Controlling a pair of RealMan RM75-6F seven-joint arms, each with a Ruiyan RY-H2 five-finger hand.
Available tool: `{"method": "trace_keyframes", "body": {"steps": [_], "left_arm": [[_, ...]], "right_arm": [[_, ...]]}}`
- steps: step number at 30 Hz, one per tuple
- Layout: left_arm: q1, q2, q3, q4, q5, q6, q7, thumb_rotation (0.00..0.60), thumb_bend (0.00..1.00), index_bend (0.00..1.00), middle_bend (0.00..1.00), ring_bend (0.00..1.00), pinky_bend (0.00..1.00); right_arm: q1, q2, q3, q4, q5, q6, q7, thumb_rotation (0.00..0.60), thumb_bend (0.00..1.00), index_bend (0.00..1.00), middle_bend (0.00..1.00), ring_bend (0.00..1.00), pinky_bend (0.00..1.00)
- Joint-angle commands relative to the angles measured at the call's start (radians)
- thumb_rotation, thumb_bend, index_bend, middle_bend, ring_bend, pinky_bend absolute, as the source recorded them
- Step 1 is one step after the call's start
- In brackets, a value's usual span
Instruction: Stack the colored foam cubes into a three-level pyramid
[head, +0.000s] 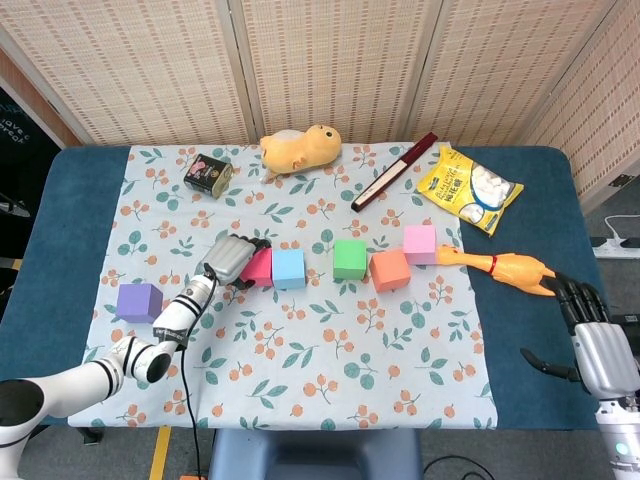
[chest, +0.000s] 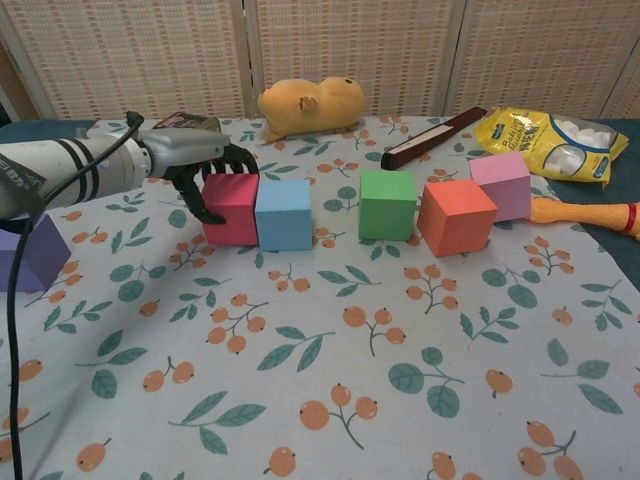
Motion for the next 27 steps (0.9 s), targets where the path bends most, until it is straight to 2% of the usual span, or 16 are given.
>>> {"method": "trace_keyframes", "body": {"steps": [1, 27], "left_arm": [[-0.002, -0.004, 0.001, 0.006, 0.0, -0.004, -0.001, 0.6, 0.28, 0.25, 0.31, 0.35, 0.33], [-0.004, -0.016, 0.003, 0.015, -0.015, -0.013, 0.019, 0.6, 0.28, 0.23, 0.27, 0.34, 0.3]], "right_arm": [[0.001, 0.0, 0.001, 0.0, 0.001, -0.002, -0.001, 0.49, 0.0, 0.0, 0.0, 0.0, 0.0], [0.003, -0.001, 0.006, 0.011, 0.012, -0.014, 0.009, 0.489, 0.0, 0.0, 0.0, 0.0, 0.0]]}}
